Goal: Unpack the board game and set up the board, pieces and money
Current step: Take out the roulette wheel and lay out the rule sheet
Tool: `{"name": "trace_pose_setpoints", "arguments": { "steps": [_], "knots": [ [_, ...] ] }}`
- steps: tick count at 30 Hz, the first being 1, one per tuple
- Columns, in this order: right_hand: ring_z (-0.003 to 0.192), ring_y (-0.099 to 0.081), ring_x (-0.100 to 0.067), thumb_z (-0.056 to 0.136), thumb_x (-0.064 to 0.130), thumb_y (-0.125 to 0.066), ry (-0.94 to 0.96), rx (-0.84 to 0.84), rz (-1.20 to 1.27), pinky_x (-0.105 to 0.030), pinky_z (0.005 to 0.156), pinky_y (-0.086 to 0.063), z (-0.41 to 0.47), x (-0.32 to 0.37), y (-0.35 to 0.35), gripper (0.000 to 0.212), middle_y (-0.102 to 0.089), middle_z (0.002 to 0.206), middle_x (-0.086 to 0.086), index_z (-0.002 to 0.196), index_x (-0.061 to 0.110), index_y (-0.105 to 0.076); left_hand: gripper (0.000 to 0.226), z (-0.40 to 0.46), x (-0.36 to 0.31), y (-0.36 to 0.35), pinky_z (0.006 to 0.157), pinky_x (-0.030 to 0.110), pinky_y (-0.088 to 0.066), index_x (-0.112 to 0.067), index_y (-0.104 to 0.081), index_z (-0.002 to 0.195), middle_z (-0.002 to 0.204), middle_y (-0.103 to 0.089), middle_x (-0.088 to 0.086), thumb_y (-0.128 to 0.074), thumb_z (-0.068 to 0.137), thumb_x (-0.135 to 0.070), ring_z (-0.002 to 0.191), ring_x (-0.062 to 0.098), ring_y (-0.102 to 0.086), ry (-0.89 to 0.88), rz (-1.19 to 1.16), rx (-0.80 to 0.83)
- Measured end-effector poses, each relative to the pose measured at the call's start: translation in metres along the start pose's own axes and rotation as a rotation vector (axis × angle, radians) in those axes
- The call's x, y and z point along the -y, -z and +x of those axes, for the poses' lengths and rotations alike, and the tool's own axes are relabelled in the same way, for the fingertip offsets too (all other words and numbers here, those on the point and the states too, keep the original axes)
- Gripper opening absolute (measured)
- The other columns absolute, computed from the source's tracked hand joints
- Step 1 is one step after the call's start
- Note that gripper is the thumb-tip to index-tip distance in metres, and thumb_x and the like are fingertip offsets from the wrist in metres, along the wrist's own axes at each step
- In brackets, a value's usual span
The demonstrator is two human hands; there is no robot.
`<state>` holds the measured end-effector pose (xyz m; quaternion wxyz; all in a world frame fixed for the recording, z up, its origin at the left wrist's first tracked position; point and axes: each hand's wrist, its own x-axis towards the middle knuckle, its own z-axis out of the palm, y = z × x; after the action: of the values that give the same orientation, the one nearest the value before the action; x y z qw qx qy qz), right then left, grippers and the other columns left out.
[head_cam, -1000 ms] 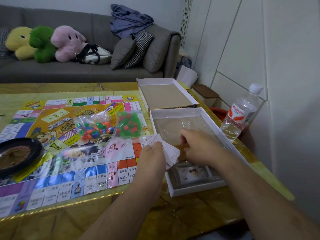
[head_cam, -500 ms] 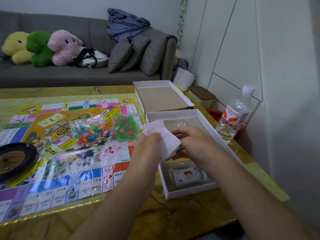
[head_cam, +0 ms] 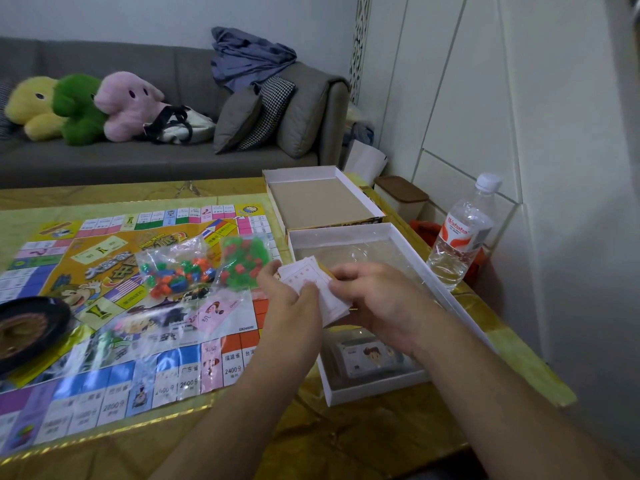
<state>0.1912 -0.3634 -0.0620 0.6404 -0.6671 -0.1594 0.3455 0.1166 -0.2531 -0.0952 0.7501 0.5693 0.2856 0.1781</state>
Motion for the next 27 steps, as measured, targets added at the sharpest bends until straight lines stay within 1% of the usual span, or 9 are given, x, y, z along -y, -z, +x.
{"name": "trace_pose_setpoints", "arguments": {
  "steps": [4,8,11,13,15,18,20,23,27],
  "knots": [
    [0.103,-0.076,-0.025,0.106,0.004,-0.054,0.064,-0.002,-0.107,-0.037,0.086,-0.064,0.0,-0.002,-0.009,0.026,-0.079,0.11,-0.011,0.122,0.008,-0.075,0.062,0.001,-0.01,0.004,0.081,0.047,-0.064,-0.021,-0.042,0.149,0.131,-0.062,0.017,-0.069,0.094,-0.016,0.109,0.033,-0.067,0.161,-0.212,-0.04],
    [0.106,-0.075,-0.019,0.107,0.008,-0.055,0.098,0.033,-0.22,-0.037,0.095,-0.062,-0.002,-0.004,-0.022,0.026,-0.08,0.11,-0.003,0.111,0.02,-0.077,0.051,0.0,-0.014,0.009,0.089,0.053,-0.06,-0.005,-0.056,0.138,0.12,-0.067,0.028,-0.067,0.089,-0.012,0.1,0.038,-0.069,0.257,-0.401,-0.017],
    [0.11,-0.07,-0.006,0.106,0.024,-0.059,0.194,0.016,-0.596,-0.026,0.093,-0.057,-0.006,0.002,-0.023,0.021,-0.076,0.118,0.011,0.117,0.034,-0.074,0.045,-0.004,-0.02,0.008,0.094,0.061,-0.058,0.0,-0.063,0.127,0.118,-0.069,0.03,-0.069,0.084,-0.013,0.106,0.043,-0.071,0.258,-0.345,-0.032],
    [0.12,-0.058,-0.004,0.098,0.034,-0.068,0.281,0.031,-0.868,-0.025,0.095,-0.052,-0.009,0.005,-0.019,0.044,-0.056,0.136,0.012,0.141,0.037,-0.059,0.026,-0.005,-0.025,0.011,0.072,0.053,-0.065,0.0,-0.066,0.116,0.106,-0.074,0.028,-0.059,0.092,-0.007,0.09,0.038,-0.076,0.244,-0.295,-0.039],
    [0.137,-0.043,-0.011,0.086,0.042,-0.081,0.362,0.1,-1.001,-0.039,0.107,-0.05,-0.013,0.009,-0.017,0.092,-0.029,0.153,0.014,0.16,0.04,-0.026,0.018,-0.006,-0.027,0.014,0.044,0.034,-0.057,-0.003,-0.067,0.109,0.082,-0.077,0.018,-0.052,0.099,-0.003,0.062,0.024,-0.076,0.245,-0.245,-0.011],
    [0.155,-0.016,-0.012,0.072,0.043,-0.093,0.39,0.238,-1.155,-0.04,0.121,-0.035,-0.017,0.01,-0.02,0.131,-0.006,0.165,0.026,0.162,0.045,0.001,0.009,-0.007,-0.025,0.015,0.057,0.035,-0.06,-0.006,-0.068,0.098,0.09,-0.075,0.017,-0.061,0.1,-0.011,0.078,0.022,-0.075,0.183,0.07,0.038],
    [0.144,-0.032,-0.01,0.072,0.038,-0.094,0.403,0.207,-1.188,-0.035,0.116,-0.039,-0.016,0.008,-0.025,0.116,-0.029,0.158,0.017,0.159,0.041,-0.017,0.01,-0.009,-0.025,0.014,0.077,0.047,-0.058,-0.005,-0.065,0.098,0.1,-0.071,0.019,-0.062,0.099,-0.014,0.093,0.032,-0.07,0.184,0.159,0.041],
    [0.104,-0.058,-0.008,0.073,0.031,-0.089,0.47,0.056,-1.095,-0.039,0.086,-0.057,-0.01,0.005,-0.024,0.06,-0.057,0.114,0.018,0.118,0.039,-0.05,0.018,-0.009,-0.025,0.016,0.062,0.037,-0.051,0.0,-0.067,0.107,0.099,-0.072,0.024,-0.066,0.093,-0.011,0.09,0.036,-0.07,0.196,0.112,0.039],
    [0.111,-0.058,-0.008,0.071,0.033,-0.093,0.436,0.146,-1.062,-0.037,0.086,-0.059,-0.012,0.006,-0.021,0.073,-0.055,0.124,0.018,0.128,0.039,-0.048,0.026,-0.012,-0.022,0.015,0.069,0.041,-0.054,0.003,-0.064,0.12,0.109,-0.071,0.029,-0.062,0.096,-0.005,0.104,0.041,-0.071,0.207,0.042,0.062]
  ]
}}
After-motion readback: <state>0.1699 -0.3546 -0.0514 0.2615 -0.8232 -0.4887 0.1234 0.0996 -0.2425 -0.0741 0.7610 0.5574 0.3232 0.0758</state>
